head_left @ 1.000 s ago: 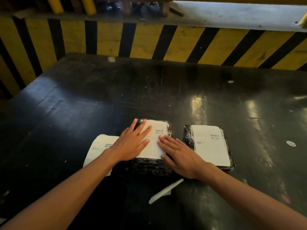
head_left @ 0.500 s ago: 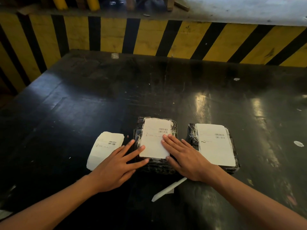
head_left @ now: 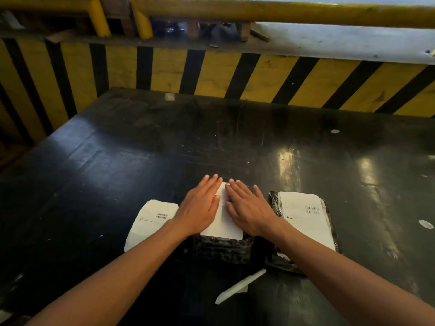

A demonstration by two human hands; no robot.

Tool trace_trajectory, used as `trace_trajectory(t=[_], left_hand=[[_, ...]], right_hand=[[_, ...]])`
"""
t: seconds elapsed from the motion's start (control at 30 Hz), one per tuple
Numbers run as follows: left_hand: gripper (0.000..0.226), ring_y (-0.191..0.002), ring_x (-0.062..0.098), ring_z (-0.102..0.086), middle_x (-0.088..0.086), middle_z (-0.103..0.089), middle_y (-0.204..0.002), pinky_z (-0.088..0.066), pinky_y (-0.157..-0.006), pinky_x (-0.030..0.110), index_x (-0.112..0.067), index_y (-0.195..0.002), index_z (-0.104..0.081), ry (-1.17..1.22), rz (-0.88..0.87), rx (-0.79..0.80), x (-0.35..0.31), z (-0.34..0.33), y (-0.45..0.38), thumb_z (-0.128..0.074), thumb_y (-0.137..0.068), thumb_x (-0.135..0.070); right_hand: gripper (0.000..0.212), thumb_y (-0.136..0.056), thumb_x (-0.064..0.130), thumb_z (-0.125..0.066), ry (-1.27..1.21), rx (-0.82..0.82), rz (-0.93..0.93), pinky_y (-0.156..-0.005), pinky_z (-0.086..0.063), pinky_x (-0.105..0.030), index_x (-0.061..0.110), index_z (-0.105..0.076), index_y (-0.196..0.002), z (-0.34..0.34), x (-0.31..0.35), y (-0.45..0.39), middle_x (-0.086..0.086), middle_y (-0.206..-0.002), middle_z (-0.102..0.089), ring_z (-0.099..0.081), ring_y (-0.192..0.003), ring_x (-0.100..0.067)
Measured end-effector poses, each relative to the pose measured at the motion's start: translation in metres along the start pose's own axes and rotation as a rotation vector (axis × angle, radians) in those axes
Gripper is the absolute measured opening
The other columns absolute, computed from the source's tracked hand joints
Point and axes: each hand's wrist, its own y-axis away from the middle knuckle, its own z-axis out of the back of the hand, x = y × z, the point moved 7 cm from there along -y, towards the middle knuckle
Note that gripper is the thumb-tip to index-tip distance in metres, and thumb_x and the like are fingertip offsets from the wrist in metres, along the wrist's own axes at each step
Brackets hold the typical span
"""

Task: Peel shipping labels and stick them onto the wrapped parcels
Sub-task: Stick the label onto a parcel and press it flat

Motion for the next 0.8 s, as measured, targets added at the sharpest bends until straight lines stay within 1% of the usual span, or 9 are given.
trace_trajectory(t=[0.1, 0.2, 0.27, 0.3, 0.37, 0.5, 0.57, 0.67, 0.8], left_hand=[[0.053, -0.152, 0.011, 0.003, -0.005, -0.004, -0.165, -0.016, -0.123, 0.041, -0.020, -0.157, -0.011, -0.018, 0.074, 0.065, 0.006, -0.020, -0.008, -0.021, -0.106, -0.032], [0.053, -0.151, 0.008, 0.005, -0.010, -0.002, -0.165, -0.020, -0.122, 0.043, -0.023, -0.156, -0.010, -0.008, 0.082, 0.040, 0.011, -0.025, -0.005, -0.020, -0.105, -0.035], [0.053, -0.150, 0.006, 0.006, -0.012, 0.000, -0.164, -0.019, -0.122, 0.042, -0.024, -0.156, -0.009, -0.003, 0.089, 0.033, 0.011, -0.026, -0.004, -0.019, -0.105, -0.036], [0.054, -0.150, 0.006, 0.007, -0.012, 0.000, -0.164, -0.019, -0.122, 0.041, -0.025, -0.156, -0.008, -0.002, 0.092, 0.028, 0.011, -0.026, -0.003, -0.019, -0.105, -0.036], [0.054, -0.150, 0.006, 0.007, -0.012, 0.000, -0.164, -0.021, -0.121, 0.041, -0.025, -0.156, -0.008, 0.007, 0.094, 0.019, 0.010, -0.027, -0.002, -0.019, -0.105, -0.037], [0.054, -0.150, 0.006, 0.008, -0.012, 0.000, -0.164, -0.022, -0.121, 0.042, -0.025, -0.156, -0.009, 0.046, 0.106, 0.012, 0.014, -0.030, -0.003, -0.019, -0.105, -0.037], [0.054, -0.149, 0.005, 0.009, -0.012, -0.001, -0.164, -0.021, -0.122, 0.044, -0.025, -0.156, -0.008, 0.060, 0.095, 0.013, 0.016, -0.032, -0.004, -0.019, -0.105, -0.037], [0.053, -0.149, 0.004, 0.010, -0.013, -0.002, -0.164, -0.020, -0.122, 0.044, -0.024, -0.156, -0.010, 0.092, 0.081, 0.013, 0.020, -0.034, -0.004, -0.019, -0.106, -0.035], [0.051, -0.147, 0.000, 0.011, -0.015, -0.002, -0.163, -0.018, -0.123, 0.044, -0.026, -0.156, -0.011, 0.134, 0.077, 0.014, 0.020, -0.031, -0.003, -0.022, -0.106, -0.032]], right_hand=[[0.061, -0.103, 0.043, -0.013, 0.095, 0.030, -0.025, -0.121, 0.001, -0.054, 0.017, -0.003, -0.157, -0.009, -0.004, 0.004, 0.001, -0.167, 0.002, 0.003, -0.153, -0.015], [0.067, -0.097, 0.049, 0.000, 0.131, 0.004, -0.093, -0.120, 0.008, -0.052, 0.018, 0.002, -0.157, -0.016, -0.013, 0.019, 0.002, -0.166, 0.006, 0.008, -0.152, -0.015], [0.069, -0.096, 0.052, 0.008, 0.122, -0.011, -0.137, -0.120, 0.011, -0.053, 0.019, 0.004, -0.157, -0.019, -0.014, 0.031, 0.002, -0.165, 0.008, 0.011, -0.152, -0.017], [0.069, -0.096, 0.052, 0.008, 0.126, -0.006, -0.155, -0.120, 0.011, -0.054, 0.019, 0.005, -0.157, -0.021, -0.015, 0.037, 0.002, -0.165, 0.010, 0.012, -0.151, -0.017], [0.065, -0.100, 0.050, -0.002, 0.135, 0.019, -0.183, -0.120, 0.010, -0.056, 0.019, 0.005, -0.157, -0.024, -0.016, 0.045, 0.002, -0.165, 0.010, 0.011, -0.152, -0.018], [0.060, -0.101, 0.040, -0.021, 0.055, 0.056, -0.232, -0.121, 0.007, -0.055, 0.019, -0.010, -0.157, -0.008, -0.018, 0.042, 0.001, -0.167, -0.001, 0.002, -0.153, -0.018], [0.060, -0.102, 0.038, -0.023, 0.018, 0.038, -0.177, -0.122, 0.004, -0.052, 0.019, -0.009, -0.157, 0.001, -0.010, 0.035, 0.000, -0.167, 0.001, 0.004, -0.153, -0.017], [0.061, -0.104, 0.041, -0.022, -0.034, 0.082, -0.019, -0.123, 0.002, -0.049, 0.021, 0.001, -0.157, -0.004, 0.010, 0.032, 0.002, -0.166, 0.008, 0.010, -0.152, -0.015], [0.062, -0.103, 0.049, -0.014, 0.017, 0.098, 0.052, -0.121, 0.009, -0.052, 0.026, 0.007, -0.157, -0.019, 0.010, 0.043, 0.008, -0.165, 0.012, 0.017, -0.149, -0.010]])
